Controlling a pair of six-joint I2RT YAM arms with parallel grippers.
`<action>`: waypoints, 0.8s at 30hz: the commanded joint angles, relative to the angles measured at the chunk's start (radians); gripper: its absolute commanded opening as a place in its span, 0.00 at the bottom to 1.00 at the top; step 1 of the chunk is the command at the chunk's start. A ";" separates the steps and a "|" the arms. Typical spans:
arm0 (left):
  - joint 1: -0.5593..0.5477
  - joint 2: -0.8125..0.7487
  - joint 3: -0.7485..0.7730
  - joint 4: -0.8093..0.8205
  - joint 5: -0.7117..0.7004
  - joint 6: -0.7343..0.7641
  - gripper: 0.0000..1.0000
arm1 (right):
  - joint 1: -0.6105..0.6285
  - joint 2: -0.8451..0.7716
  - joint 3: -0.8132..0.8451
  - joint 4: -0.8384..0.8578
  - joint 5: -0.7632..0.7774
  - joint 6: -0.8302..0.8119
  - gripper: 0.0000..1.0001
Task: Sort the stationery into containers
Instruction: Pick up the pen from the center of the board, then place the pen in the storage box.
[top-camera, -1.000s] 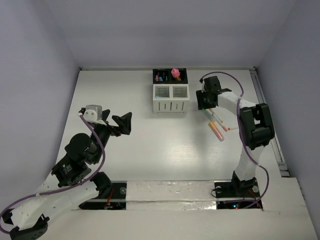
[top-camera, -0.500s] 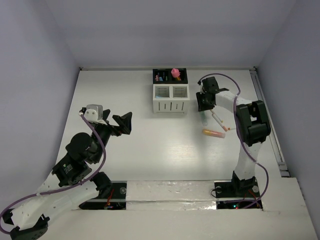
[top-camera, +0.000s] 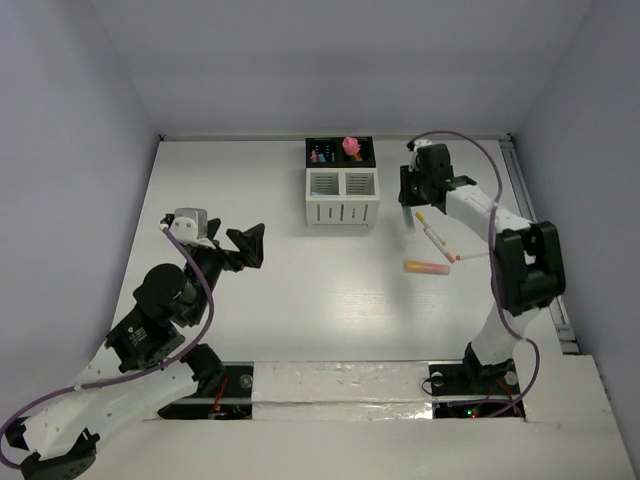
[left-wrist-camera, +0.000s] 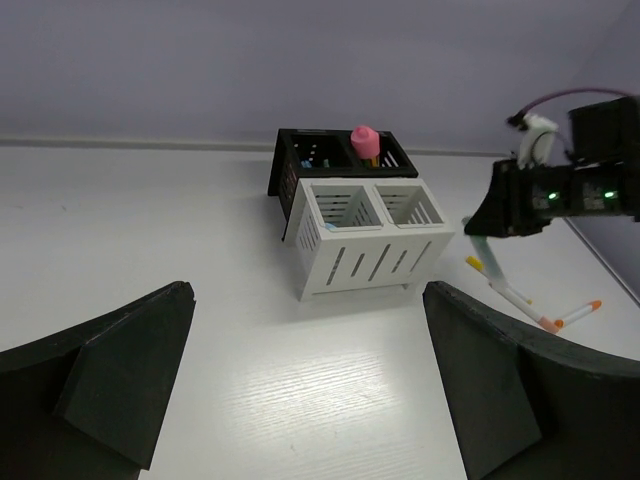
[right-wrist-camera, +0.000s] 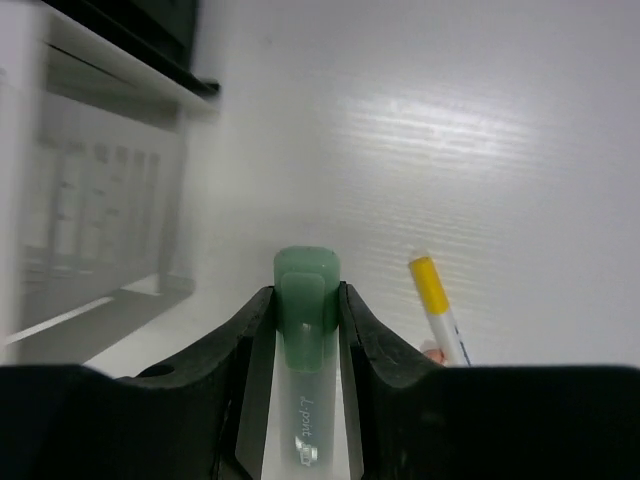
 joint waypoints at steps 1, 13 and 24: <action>0.008 0.015 0.002 0.039 0.001 0.001 0.98 | -0.005 -0.187 -0.044 0.185 -0.012 0.057 0.23; 0.057 0.041 0.004 0.044 0.039 -0.002 0.98 | 0.251 -0.242 -0.088 0.692 -0.111 0.175 0.22; 0.067 0.037 0.004 0.042 0.047 -0.001 0.98 | 0.318 0.010 0.045 0.969 0.003 0.226 0.22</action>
